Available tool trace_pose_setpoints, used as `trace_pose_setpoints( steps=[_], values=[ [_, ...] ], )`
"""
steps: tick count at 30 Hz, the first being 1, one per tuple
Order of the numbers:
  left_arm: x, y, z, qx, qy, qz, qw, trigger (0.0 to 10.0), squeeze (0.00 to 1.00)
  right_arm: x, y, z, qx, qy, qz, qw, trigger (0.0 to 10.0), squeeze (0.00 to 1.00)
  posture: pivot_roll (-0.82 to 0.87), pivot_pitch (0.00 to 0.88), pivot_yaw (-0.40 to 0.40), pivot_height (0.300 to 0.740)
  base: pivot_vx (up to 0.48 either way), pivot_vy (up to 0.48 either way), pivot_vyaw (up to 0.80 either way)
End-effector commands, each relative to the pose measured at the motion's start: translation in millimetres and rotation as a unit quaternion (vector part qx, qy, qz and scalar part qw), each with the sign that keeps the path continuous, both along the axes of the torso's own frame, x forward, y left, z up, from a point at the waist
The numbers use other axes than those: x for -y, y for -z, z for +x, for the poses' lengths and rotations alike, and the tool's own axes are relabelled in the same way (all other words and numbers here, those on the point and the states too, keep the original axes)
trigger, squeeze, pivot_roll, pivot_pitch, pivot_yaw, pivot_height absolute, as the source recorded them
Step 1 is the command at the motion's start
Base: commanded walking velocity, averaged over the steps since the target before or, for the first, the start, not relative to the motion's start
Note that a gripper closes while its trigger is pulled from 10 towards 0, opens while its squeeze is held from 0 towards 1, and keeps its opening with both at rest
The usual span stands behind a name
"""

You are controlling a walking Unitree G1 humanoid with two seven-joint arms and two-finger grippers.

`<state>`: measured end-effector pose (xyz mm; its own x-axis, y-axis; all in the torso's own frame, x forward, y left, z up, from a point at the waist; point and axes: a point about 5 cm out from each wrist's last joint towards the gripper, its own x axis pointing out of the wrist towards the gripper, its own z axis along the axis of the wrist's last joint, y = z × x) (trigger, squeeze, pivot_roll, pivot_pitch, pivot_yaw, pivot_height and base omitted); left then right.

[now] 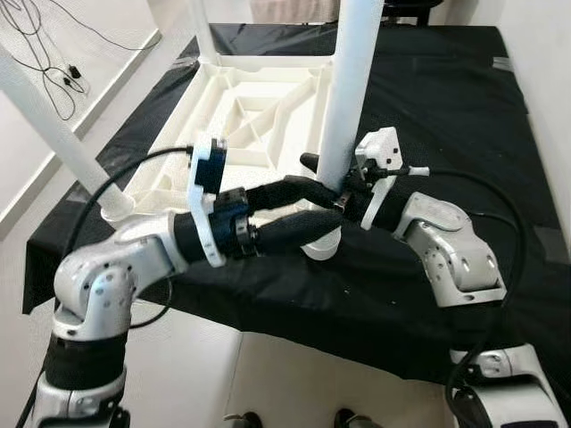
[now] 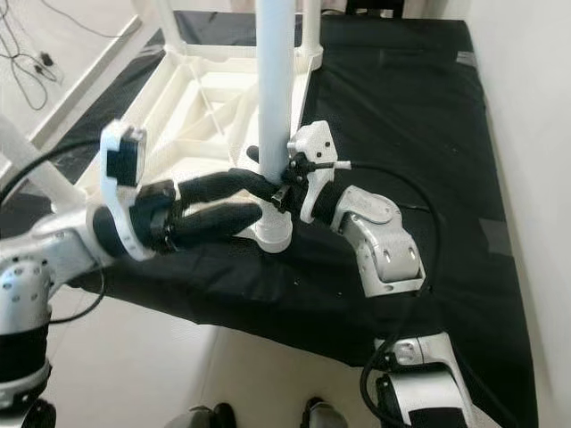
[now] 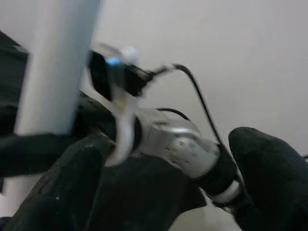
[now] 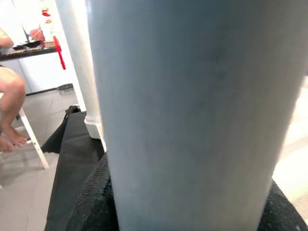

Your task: Building children table

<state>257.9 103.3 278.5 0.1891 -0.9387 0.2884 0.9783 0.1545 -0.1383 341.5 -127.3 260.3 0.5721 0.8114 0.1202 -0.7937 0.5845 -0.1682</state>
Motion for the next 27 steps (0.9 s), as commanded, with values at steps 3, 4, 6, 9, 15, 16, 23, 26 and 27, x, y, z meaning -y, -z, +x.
trace_pose_setpoints(
  steps=[3,4,6,9,15,16,23,26,27],
  values=[
    [3.9,7,-13.5,-0.008,0.030,0.012,0.999,10.0,0.00,-5.1,7,-11.3,-0.003,-0.099,-0.038,0.994,0.0,0.00,0.00,0.220,0.083,0.740,0.000,0.000,0.00],
    [5.5,9,-16.9,-0.010,0.040,0.017,0.999,10.0,0.00,-4.5,6,-14.8,0.001,-0.126,-0.052,0.991,0.0,0.00,0.00,0.217,0.084,0.740,0.000,0.000,0.00],
    [6.7,11,-19.4,-0.013,0.046,0.020,0.999,10.0,0.00,-3.7,5,-17.1,0.004,-0.145,-0.060,0.988,0.0,0.00,0.00,0.217,0.084,0.740,0.000,0.000,0.00],
    [11.3,20,-25.4,-0.026,0.058,0.027,0.998,10.0,0.00,-0.2,1,-18.0,0.008,-0.191,-0.098,0.977,0.0,0.00,-0.01,0.213,0.086,0.740,0.000,0.000,0.00],
    [17.0,35,-35.9,-0.047,0.064,0.040,0.996,10.0,0.00,2.7,-10,-14.1,0.006,-0.262,-0.169,0.950,0.0,0.00,0.00,0.215,0.082,0.740,0.000,0.000,0.00],
    [17.4,37,-37.6,-0.052,0.063,0.042,0.996,10.0,0.00,1.5,-12,-12.0,0.009,-0.272,-0.193,0.943,0.0,0.00,0.00,0.220,0.080,0.740,0.000,0.000,0.00],
    [15.2,55,-46.2,-0.079,0.059,0.069,0.993,10.0,0.00,-12.9,-18,3.2,0.047,-0.283,-0.319,0.903,0.0,0.00,0.01,0.235,0.082,0.740,0.000,0.000,0.00],
    [15.0,64,-49.5,-0.088,0.059,0.086,0.991,10.0,0.00,-14.4,-20,7.7,0.066,-0.271,-0.358,0.891,0.0,0.00,0.01,0.240,0.082,0.740,0.000,0.000,0.00],
    [15.4,68,-51.8,-0.091,0.061,0.094,0.990,10.0,0.00,-15.8,-25,9.8,0.076,-0.265,-0.360,0.892,0.0,0.00,0.01,0.243,0.080,0.740,0.000,0.000,0.00]
  ],
)
